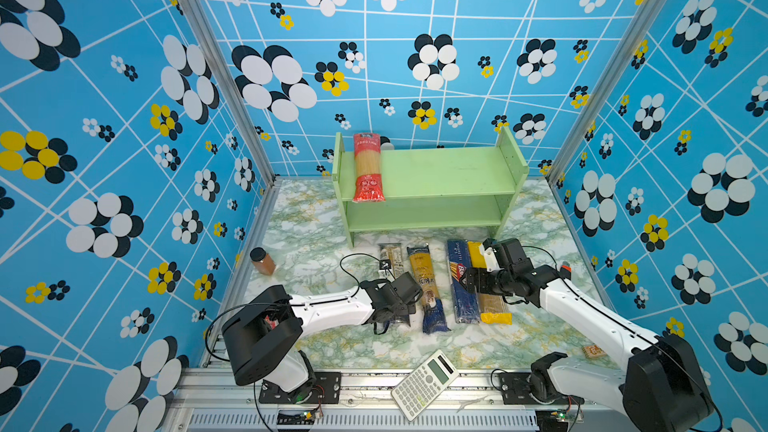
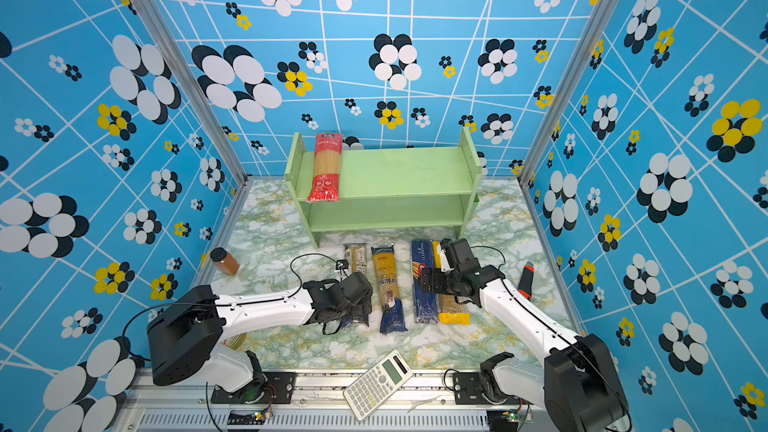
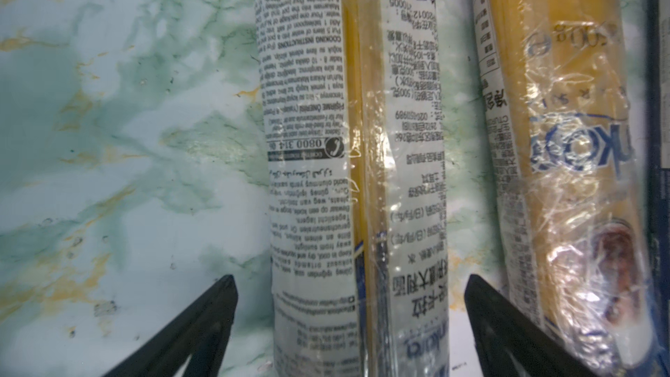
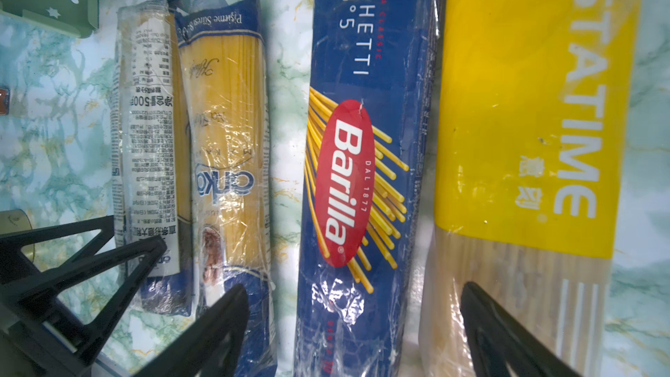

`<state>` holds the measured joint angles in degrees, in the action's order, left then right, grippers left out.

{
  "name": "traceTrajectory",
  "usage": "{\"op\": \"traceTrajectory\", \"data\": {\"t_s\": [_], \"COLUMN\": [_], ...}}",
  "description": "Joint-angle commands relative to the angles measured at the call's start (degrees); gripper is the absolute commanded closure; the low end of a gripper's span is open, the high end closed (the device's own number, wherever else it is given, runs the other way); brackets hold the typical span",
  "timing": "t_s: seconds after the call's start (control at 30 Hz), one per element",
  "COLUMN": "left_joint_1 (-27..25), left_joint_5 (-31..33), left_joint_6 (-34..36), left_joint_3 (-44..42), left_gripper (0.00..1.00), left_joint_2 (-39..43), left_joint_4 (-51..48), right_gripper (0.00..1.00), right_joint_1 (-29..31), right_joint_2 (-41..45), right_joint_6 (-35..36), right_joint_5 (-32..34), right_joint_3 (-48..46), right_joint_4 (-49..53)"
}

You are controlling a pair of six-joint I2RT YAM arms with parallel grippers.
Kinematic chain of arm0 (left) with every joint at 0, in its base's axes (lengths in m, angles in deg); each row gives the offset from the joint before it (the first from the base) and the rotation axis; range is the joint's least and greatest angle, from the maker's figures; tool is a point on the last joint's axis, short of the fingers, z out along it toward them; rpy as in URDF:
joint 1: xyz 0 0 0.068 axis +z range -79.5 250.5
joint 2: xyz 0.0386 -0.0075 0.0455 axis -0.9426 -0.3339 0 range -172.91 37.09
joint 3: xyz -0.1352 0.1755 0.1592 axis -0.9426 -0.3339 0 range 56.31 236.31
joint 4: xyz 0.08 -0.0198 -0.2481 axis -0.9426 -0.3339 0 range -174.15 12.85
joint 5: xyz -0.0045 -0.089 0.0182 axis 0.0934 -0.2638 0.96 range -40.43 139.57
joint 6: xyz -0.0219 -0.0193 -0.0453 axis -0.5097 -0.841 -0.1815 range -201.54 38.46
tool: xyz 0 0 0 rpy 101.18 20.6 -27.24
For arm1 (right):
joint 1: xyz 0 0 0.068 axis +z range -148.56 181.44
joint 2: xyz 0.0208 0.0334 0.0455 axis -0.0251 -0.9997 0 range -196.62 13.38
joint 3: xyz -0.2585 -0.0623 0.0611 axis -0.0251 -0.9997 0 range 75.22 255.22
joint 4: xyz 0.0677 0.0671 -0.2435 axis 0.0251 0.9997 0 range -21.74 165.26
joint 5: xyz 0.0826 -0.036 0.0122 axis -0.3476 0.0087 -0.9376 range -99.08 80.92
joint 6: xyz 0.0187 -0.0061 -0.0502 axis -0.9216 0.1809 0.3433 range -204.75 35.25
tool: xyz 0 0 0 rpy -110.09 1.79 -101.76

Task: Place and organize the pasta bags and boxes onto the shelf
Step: 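Lower the open left gripper over the white-labelled spaghetti bag's near end, then close the left gripper on the white-labelled spaghetti bag's near end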

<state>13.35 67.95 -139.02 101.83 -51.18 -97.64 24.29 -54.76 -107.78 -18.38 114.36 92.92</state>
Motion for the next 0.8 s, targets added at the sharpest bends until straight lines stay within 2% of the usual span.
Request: {"op": "traceTrajectory", "data": {"t_s": [0.0, 0.2, 0.4, 0.77], "left_joint_1": [-0.8, -1.7, -2.1, -2.5], "left_joint_5": [3.1, 5.4, 4.9, 4.6], "left_joint_6": [-2.1, -2.1, -0.8, -3.2], "left_joint_3": [2.0, 4.5, 7.4, 8.2], "left_gripper": [0.01, 0.01, 0.01, 0.01], "left_joint_2": [-2.1, -5.0, -9.0, -12.9], "left_joint_4": [-3.2, -5.9, -8.0, -10.9], "right_gripper": [0.07, 0.06, 0.06, 0.06], "right_joint_1": [0.4, 0.4, 0.4, 0.4], "right_joint_2": [0.8, 2.3, 2.2, 2.5], "right_joint_6": [-0.7, -0.4, -0.7, -0.8], "right_joint_5": [0.0, 1.0, 1.0, 0.9], "right_joint_3": [-0.4, -0.5, -0.5, -0.5], "right_joint_4": [-0.1, 1.0, 0.9, 0.9]}}
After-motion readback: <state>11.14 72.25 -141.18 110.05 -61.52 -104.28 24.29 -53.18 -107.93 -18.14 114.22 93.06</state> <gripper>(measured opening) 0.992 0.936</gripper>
